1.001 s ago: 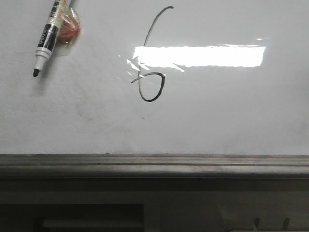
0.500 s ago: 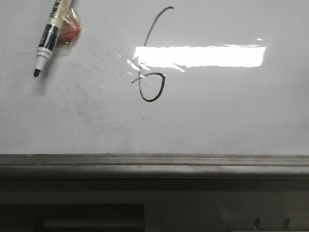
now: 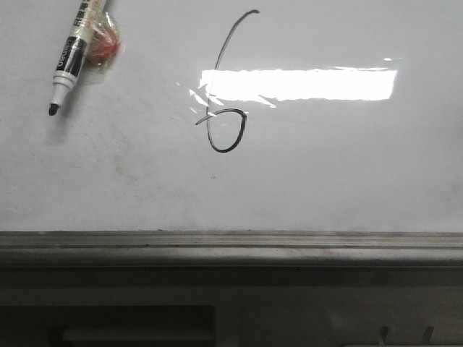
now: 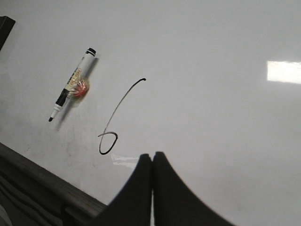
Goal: Write number 6 on whiteboard
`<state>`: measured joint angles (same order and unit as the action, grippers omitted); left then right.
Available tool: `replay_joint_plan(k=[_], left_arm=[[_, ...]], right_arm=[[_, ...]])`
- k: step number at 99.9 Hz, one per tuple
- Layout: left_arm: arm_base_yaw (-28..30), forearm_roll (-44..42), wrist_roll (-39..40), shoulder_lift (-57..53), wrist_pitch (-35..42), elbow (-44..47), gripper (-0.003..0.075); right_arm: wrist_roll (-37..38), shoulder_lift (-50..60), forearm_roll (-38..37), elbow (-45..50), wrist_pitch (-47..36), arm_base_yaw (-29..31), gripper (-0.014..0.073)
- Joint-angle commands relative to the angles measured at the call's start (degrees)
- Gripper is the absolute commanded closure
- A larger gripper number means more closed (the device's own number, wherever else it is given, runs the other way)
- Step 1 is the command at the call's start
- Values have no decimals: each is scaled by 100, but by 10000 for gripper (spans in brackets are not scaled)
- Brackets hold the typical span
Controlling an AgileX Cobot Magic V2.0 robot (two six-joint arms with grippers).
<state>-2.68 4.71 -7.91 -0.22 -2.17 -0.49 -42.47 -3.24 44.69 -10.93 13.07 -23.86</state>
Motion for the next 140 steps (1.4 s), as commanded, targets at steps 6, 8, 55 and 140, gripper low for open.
replay_joint_plan(k=[6,8,55,140], left_arm=[[-107,-44,106,-177,166,288,740],[-112,-47,106,-177,139,288,740],[-153,-48,106,-177,14,277,740],[-153,-48,106,-177,14,277,740]], right_arm=[[-14,-56,76,-157,-380,42,659],[-14,-56,76,-157,-380,42,659],[-14,-56,76,-157,-380,42,659],[169,-56,-1011,9,-1433,139,659]])
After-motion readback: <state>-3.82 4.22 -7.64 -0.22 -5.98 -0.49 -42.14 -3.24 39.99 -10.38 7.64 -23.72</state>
